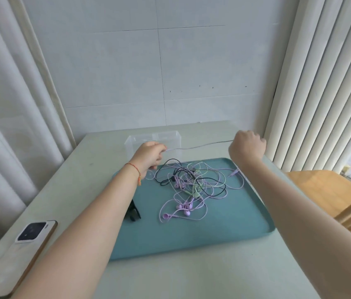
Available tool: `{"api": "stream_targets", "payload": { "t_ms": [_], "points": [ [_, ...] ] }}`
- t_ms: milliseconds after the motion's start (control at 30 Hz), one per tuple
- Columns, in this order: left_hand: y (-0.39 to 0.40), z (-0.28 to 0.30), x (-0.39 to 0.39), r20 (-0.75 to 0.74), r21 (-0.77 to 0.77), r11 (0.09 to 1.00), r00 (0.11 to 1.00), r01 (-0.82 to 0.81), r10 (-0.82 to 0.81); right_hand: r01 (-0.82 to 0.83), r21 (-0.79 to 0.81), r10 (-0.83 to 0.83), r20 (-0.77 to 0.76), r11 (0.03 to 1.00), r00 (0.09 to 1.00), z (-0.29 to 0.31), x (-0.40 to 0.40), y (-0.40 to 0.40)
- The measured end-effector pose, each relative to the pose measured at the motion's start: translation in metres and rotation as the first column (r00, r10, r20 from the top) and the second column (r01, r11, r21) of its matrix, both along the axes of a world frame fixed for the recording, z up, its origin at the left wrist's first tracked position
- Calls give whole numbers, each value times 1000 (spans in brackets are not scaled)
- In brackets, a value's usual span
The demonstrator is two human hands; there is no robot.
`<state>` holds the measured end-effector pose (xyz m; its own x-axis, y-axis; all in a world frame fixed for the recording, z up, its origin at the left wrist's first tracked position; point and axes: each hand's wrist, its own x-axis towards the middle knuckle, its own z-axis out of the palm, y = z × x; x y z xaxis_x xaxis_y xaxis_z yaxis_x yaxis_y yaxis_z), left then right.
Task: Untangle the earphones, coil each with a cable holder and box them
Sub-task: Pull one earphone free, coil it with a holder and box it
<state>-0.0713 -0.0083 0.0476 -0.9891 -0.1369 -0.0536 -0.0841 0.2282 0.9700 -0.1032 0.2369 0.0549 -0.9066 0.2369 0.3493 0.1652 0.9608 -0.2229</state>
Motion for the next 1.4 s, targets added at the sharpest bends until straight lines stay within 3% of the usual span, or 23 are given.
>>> {"api": "stream_targets", "payload": {
  "t_ms": [33, 100, 167, 233, 367, 433, 567, 667, 733, 800, 867, 933, 1067, 1233, 1333, 1400],
  "points": [
    [2, 2, -1, -1, 24, 1000, 1000, 1, -1, -33, 43, 34, -16, 999, 999, 1, 0, -1],
    [10, 7, -1, -20, 38, 999, 999, 36, -36, -256, 15, 257, -44, 966, 966, 3, 0, -16],
    [24, 10, 0, -49, 44, 995, 995, 92, -89, -552, -166, 551, -57, 817, 833, 9, 7, -40],
    [33, 14, 2, -79, 53, 988, 987, 145, -141, -675, -304, 693, -62, 672, 718, 14, 16, -63],
    [29, 17, 6, -96, 54, 982, 980, 179, -174, -663, -317, 696, -11, 679, 718, 18, 18, -74],
    [23, 15, 8, -70, 43, 984, 983, 171, -168, -618, -313, 647, -15, 721, 762, 15, 12, -66],
    [14, 9, 12, -50, 2, 993, 992, 117, -117, -254, -236, 240, -86, 938, 967, 4, -1, -37],
    [13, 9, 13, -73, -10, 996, 993, 88, -88, -95, -181, 84, -70, 979, 994, 0, -1, -22],
    [18, 10, 12, -92, -19, 995, 991, 94, -95, -241, -230, 210, -148, 943, 966, 3, 1, -28],
    [25, 11, 9, -107, -13, 994, 988, 109, -110, -507, -267, 457, -229, 819, 859, 8, 8, -43],
    [31, 11, 7, -122, -23, 993, 985, 119, -121, -668, -318, 636, -212, 673, 742, 17, 20, -57],
    [32, 10, 6, -137, -38, 991, 982, 127, -131, -701, -383, 718, -125, 601, 684, 24, 29, -66],
    [24, 5, 8, -134, -11, 997, 988, 74, -75, -626, -410, 720, 123, 663, 682, 31, 30, -69],
    [9, -2, 8, -135, -76, 996, 990, -43, 32, -669, -214, 676, 463, 712, 572, 39, 35, -63],
    [5, -1, 12, -112, -15, 998, 992, 61, -62, -665, -216, 697, 287, 715, 657, 35, 36, -75],
    [7, 0, 17, -133, 100, 987, 985, 122, -108, -670, -279, 724, 204, 688, 659, 28, 35, -86]
  ]
}}
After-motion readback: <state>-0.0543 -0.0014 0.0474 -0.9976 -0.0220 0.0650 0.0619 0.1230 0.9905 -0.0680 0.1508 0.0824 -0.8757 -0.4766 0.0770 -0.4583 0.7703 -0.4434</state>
